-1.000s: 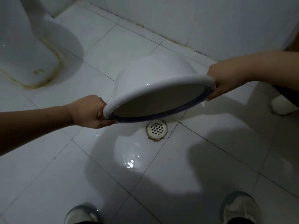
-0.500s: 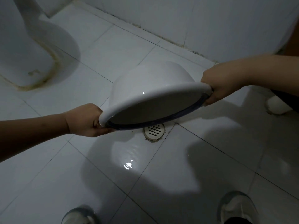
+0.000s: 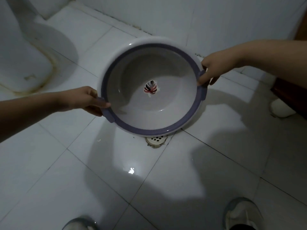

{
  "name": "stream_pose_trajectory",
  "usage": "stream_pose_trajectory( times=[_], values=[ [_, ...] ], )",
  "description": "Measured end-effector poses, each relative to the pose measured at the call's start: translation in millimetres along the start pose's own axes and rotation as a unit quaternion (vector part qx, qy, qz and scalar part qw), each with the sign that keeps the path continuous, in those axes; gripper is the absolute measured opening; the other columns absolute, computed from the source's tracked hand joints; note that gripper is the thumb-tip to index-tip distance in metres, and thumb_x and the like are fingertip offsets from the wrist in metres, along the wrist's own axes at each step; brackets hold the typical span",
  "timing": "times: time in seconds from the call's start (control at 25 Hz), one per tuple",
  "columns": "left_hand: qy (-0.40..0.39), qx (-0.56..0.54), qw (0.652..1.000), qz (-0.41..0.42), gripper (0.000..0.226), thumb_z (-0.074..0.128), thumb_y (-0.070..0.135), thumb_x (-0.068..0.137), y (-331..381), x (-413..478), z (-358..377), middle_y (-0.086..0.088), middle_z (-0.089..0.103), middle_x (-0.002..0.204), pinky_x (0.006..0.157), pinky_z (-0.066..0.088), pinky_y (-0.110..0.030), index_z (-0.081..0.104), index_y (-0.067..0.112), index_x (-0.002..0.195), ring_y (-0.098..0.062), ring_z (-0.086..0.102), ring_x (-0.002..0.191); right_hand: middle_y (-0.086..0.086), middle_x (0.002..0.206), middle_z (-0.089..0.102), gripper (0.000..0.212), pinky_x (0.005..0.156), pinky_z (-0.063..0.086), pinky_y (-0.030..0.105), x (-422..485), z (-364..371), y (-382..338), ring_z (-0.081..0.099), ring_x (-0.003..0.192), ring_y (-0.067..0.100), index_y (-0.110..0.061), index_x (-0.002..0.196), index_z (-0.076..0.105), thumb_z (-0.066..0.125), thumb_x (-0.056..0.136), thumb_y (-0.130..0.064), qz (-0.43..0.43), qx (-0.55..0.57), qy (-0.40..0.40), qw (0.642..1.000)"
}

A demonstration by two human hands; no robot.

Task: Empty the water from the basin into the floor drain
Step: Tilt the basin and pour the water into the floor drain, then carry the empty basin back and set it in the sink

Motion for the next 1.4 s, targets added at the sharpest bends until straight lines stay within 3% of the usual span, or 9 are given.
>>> stream_pose_trajectory(
  times=[0.12, 0.24, 0.36, 0.6, 0.8, 0.96, 1.08, 1.2, 1.4],
  values=[
    [0.021, -0.087, 0.996, -0.007, 0.045, 0.073, 0.043, 0.073, -4, 6, -11, -0.013, 0.076, 0.102, 0.072, 0.061, -0.031, 0.074, 0.011, 0.104, -0.029, 0.073, 0.094, 0.012, 0.100, 0.074, 0.023, 0.074, 0.059, 0.028, 6, 4, 3, 0.073, 0.091, 0.024, -0.004, 0.102, 0.064, 0.063, 0.091, -0.024, 0.044, 0.087, -0.020, 0.995],
    [0.073, -0.096, 0.992, -0.023, 0.039, 0.058, 0.041, 0.090, -10, 16, -8, -0.011, 0.076, 0.099, 0.065, 0.062, -0.034, 0.064, 0.012, 0.114, -0.027, 0.074, 0.085, 0.020, 0.102, 0.072, 0.027, 0.066, 0.060, 0.029, 11, 18, 1, 0.073, 0.088, 0.031, 0.002, 0.111, 0.060, 0.053, 0.095, -0.020, 0.067, 0.145, -0.023, 0.987],
    [0.134, -0.063, 0.988, -0.036, 0.034, 0.046, 0.043, 0.098, -12, 23, 0, -0.010, 0.072, 0.097, 0.056, 0.060, -0.030, 0.060, 0.015, 0.112, -0.024, 0.074, 0.080, 0.019, 0.097, 0.067, 0.030, 0.054, 0.055, 0.029, 25, 22, -2, 0.070, 0.080, 0.030, 0.002, 0.113, 0.054, 0.043, 0.098, -0.022, 0.086, 0.151, 0.045, 0.984],
    [0.188, -0.049, 0.981, -0.022, 0.041, 0.042, 0.047, 0.099, -7, 29, -14, -0.008, 0.071, 0.095, 0.054, 0.059, -0.027, 0.060, 0.013, 0.113, -0.024, 0.072, 0.080, 0.018, 0.111, 0.059, 0.045, 0.074, 0.039, 0.032, 35, -5, -11, 0.053, 0.088, 0.030, -0.003, 0.120, 0.053, 0.039, 0.097, -0.039, 0.078, -0.014, 0.195, 0.978],
    [0.234, -0.044, 0.970, -0.041, 0.037, 0.042, 0.045, 0.097, 28, -22, -51, -0.005, 0.069, 0.088, 0.045, 0.054, -0.023, 0.060, 0.014, 0.107, -0.021, 0.069, 0.074, 0.015, 0.104, 0.058, 0.024, 0.068, 0.033, 0.028, -20, -41, -58, 0.053, 0.088, 0.026, -0.007, 0.106, 0.053, 0.048, 0.096, -0.028, 0.025, 0.108, 0.260, 0.959],
    [0.232, -0.033, 0.971, -0.041, 0.033, 0.044, 0.042, 0.096, 92, -107, -95, -0.007, 0.068, 0.082, 0.060, 0.058, -0.035, 0.062, 0.013, 0.096, -0.023, 0.068, 0.069, 0.007, 0.091, 0.055, 0.015, 0.064, 0.033, 0.023, -101, -94, -103, 0.050, 0.083, 0.017, -0.005, 0.098, 0.057, 0.051, 0.093, -0.018, 0.036, 0.218, 0.287, 0.932],
    [0.247, -0.015, 0.968, -0.038, 0.030, 0.045, 0.038, 0.096, 162, -185, -144, -0.002, 0.065, 0.071, 0.044, 0.048, -0.020, 0.061, 0.014, 0.087, -0.013, 0.062, 0.058, 0.007, 0.079, 0.051, 0.014, 0.057, 0.035, 0.021, -175, -155, -145, 0.045, 0.072, 0.015, -0.010, 0.078, 0.049, 0.051, 0.092, -0.015, 0.024, 0.288, 0.297, 0.910],
    [0.239, -0.007, 0.971, -0.030, 0.029, 0.044, 0.036, 0.097, 246, -262, -196, -0.001, 0.062, 0.065, 0.042, 0.043, -0.022, 0.055, 0.021, 0.076, -0.012, 0.059, 0.054, -0.001, 0.064, 0.041, 0.032, 0.050, 0.032, 0.013, -255, -232, -187, 0.038, 0.060, 0.009, -0.019, 0.064, 0.037, 0.052, 0.092, -0.015, 0.018, 0.327, 0.306, 0.894],
    [0.244, -0.024, 0.969, 0.006, 0.029, 0.046, 0.030, 0.098, 393, -391, -276, -0.002, 0.060, 0.060, 0.032, 0.037, -0.009, 0.053, 0.021, 0.071, -0.006, 0.056, 0.039, -0.004, 0.072, 0.055, 0.018, 0.047, 0.036, 0.002, -381, -361, -243, 0.051, 0.059, 0.000, -0.024, 0.076, 0.054, 0.053, 0.093, -0.018, 0.037, 0.344, 0.331, 0.878]
  ],
)
Point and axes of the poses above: each hand's wrist, its own x-axis towards the middle knuckle, its own z-axis out of the palm, y = z × x, the point moved 6 cm from there along x, towards the middle knuckle
